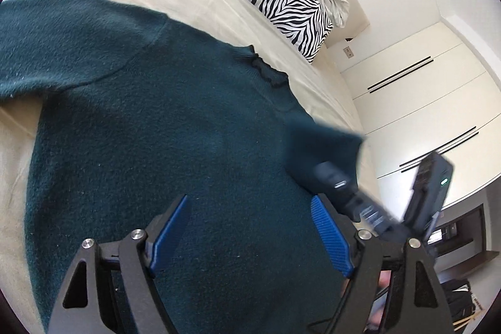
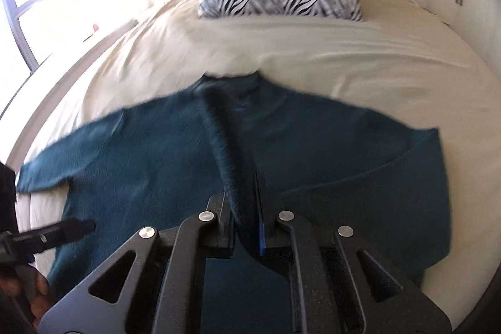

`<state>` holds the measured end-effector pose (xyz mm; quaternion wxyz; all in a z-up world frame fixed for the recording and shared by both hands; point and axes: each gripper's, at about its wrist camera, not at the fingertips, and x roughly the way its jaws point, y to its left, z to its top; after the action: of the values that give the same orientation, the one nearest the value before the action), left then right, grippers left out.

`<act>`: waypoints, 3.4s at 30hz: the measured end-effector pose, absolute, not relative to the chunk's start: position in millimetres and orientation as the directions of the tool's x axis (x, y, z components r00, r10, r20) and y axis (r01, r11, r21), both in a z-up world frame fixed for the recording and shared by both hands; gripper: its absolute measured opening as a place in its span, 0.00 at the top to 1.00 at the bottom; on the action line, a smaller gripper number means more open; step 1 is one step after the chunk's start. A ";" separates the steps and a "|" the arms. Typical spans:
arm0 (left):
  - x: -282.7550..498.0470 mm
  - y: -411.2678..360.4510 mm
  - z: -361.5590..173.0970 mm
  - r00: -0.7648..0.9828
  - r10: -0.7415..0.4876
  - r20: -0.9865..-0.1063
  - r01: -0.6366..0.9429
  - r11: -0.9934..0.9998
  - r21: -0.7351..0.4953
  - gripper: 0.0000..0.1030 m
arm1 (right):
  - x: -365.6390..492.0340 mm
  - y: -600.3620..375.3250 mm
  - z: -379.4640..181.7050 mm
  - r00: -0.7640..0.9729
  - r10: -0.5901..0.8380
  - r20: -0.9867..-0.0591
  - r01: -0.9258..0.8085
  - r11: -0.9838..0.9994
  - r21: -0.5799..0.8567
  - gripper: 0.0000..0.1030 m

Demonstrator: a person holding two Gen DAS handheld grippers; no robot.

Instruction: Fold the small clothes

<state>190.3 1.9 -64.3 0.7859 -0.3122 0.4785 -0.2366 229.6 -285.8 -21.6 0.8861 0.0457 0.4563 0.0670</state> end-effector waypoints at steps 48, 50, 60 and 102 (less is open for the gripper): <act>307.5 -27.9 -29.8 0.468 -0.674 -0.571 0.184 0.707 -0.683 0.93 | 132.6 -468.8 -117.3 0.871 0.385 -0.305 0.306 0.060 0.950 0.37; 309.4 -25.1 -40.9 0.464 -0.665 -0.585 0.164 0.713 -0.681 0.93 | 129.4 -481.4 -116.8 0.886 0.361 -0.290 0.296 0.041 0.954 0.37; 312.7 -21.0 -78.5 0.436 -0.641 -0.632 0.101 0.732 -0.673 0.91 | 126.3 -504.7 -116.2 0.902 0.303 -0.306 0.295 0.082 0.952 0.38; 289.7 -13.2 -78.8 0.458 -0.560 -0.690 0.123 0.809 -0.575 0.45 | 110.3 -513.1 -49.6 0.821 0.401 -0.406 0.279 0.338 0.899 0.36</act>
<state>289.7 -13.2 -78.8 0.8225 -0.2289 0.4773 -0.2078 110.3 -513.1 -49.6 0.7624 0.5739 0.2963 0.0401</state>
